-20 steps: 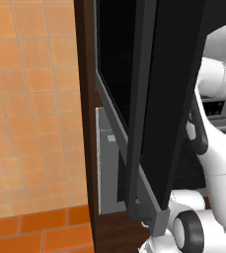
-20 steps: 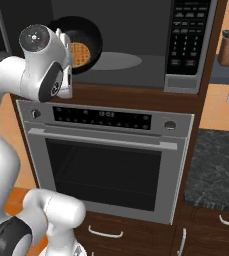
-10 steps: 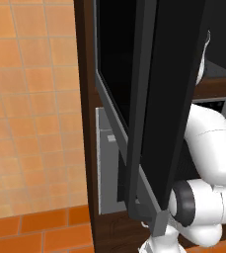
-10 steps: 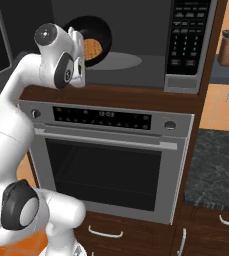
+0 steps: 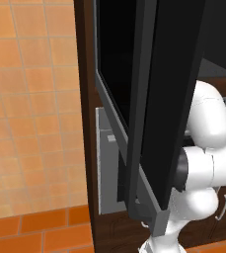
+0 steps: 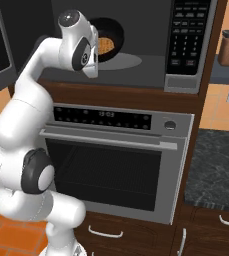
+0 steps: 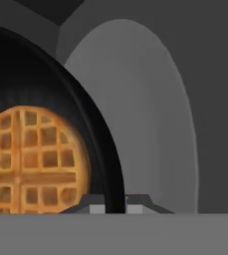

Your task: Open the microwave, place the bowl with waffle inside the microwave, then close the microwave door and turn it on.

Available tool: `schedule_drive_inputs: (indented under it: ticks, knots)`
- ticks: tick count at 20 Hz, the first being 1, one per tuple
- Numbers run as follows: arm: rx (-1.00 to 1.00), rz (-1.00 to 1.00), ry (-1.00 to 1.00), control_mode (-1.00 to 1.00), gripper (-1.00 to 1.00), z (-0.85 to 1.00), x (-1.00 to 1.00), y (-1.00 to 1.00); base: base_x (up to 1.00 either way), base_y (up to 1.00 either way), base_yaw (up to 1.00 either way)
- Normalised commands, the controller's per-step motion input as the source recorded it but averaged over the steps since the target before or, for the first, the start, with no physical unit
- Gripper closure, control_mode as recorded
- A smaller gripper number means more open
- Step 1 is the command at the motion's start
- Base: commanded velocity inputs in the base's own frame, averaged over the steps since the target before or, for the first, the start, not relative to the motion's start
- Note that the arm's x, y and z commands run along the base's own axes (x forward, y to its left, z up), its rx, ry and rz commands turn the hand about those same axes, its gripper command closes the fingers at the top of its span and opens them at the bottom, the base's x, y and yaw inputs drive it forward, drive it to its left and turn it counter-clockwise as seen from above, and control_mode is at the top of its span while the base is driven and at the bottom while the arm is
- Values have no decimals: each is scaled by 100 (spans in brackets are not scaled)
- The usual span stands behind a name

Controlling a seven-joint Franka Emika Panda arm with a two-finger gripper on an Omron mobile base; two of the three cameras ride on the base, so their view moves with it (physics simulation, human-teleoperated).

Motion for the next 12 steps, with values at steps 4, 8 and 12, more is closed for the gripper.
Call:
schedule_drive_inputs:
  ticks: [4,8,12]
  knots:
    - [2,-2,0,-100,100,-58,51,-5,0,0,0]
    - [7,-1,0,-100,100,-47,31,0,0,0,0]
    - [5,-2,0,-100,-100,-38,27,0,0,0,0]
